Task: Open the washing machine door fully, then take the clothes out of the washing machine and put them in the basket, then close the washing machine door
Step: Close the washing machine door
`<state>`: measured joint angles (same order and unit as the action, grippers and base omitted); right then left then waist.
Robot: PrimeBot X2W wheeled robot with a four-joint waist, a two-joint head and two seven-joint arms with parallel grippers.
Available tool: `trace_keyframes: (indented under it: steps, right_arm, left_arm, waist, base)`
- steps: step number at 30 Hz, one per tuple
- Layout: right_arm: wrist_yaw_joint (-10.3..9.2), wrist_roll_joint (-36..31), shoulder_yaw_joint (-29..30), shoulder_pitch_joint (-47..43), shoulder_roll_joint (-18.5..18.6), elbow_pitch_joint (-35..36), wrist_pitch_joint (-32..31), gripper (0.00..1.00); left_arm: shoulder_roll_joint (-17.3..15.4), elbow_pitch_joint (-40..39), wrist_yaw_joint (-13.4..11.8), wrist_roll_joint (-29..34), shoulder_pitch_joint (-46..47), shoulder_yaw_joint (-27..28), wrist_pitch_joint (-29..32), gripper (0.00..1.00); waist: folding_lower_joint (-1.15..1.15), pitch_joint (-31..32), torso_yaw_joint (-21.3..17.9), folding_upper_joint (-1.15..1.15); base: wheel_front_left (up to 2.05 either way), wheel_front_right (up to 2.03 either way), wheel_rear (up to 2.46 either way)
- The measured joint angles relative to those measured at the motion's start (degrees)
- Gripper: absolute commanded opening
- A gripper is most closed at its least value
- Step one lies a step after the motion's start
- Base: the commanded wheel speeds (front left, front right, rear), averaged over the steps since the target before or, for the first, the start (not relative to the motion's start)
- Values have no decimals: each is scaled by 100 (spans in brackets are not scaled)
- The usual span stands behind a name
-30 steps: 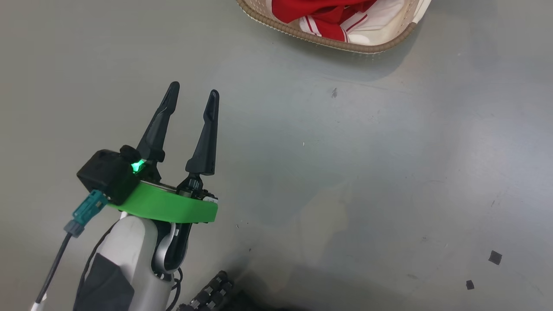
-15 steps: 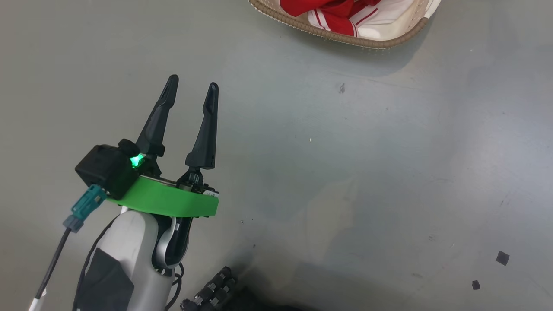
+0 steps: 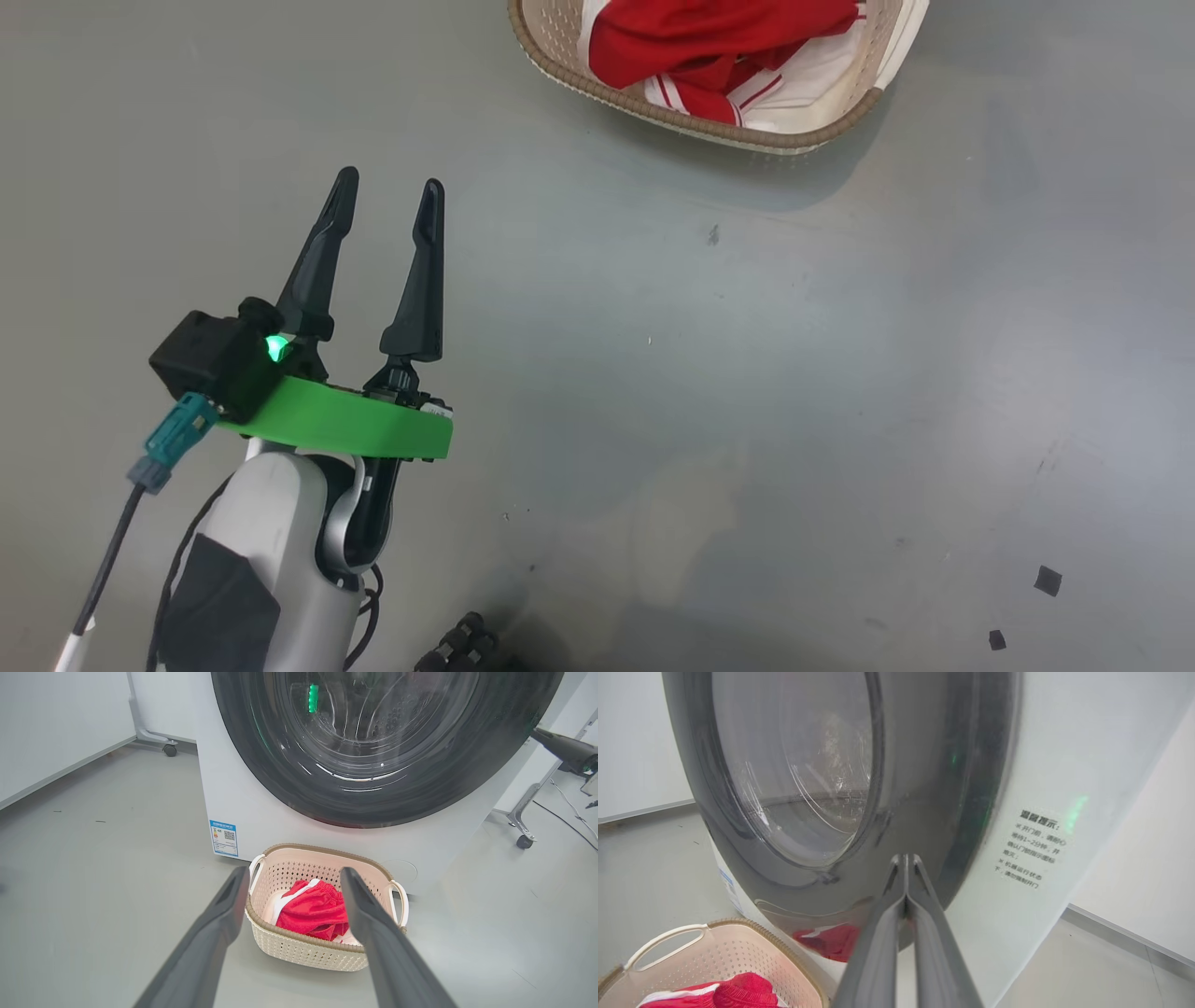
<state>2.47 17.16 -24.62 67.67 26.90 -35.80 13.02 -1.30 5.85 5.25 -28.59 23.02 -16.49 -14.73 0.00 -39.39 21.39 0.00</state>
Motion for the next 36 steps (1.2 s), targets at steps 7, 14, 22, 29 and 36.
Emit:
trace_keyframes:
  steps: [7, 14, 22, 29, 36]
  right_arm:
    - [46, 146, -13, -817, -312, -49, 119, 0]
    - [43, 398, 74, -1634, -612, 58, 151, 0]
    - [-64, 524, 431, -2451, -970, 709, 151, 0]
    - [-220, 702, 739, -3424, -1140, 942, 149, 0]
    - [-323, 702, 907, -4049, -1225, 1270, 151, 0]
  left_arm:
    - [0, 289, 1, 183, -8, 97, 0, 100]
    - [0, 436, 3, 388, -96, 277, 0, 100]
    - [-5, 648, 58, 701, -480, 438, 0, 100]
    - [-22, 706, 63, 778, -823, 528, 0, 100]
    - [-30, 694, 69, 809, -1068, 703, 0, 100]
  waist:
    - [0, 474, -145, 0]
    - [0, 993, -359, 0]
    - [0, 1599, -700, 0]
    - [0, 2134, -1036, 0]
    - [-1, 2572, -1387, 0]
  base:
    - [0, 0, 0]
    - [0, 0, 0]
    - [0, 0, 0]
    - [0, 0, 0]
    - [0, 0, 0]
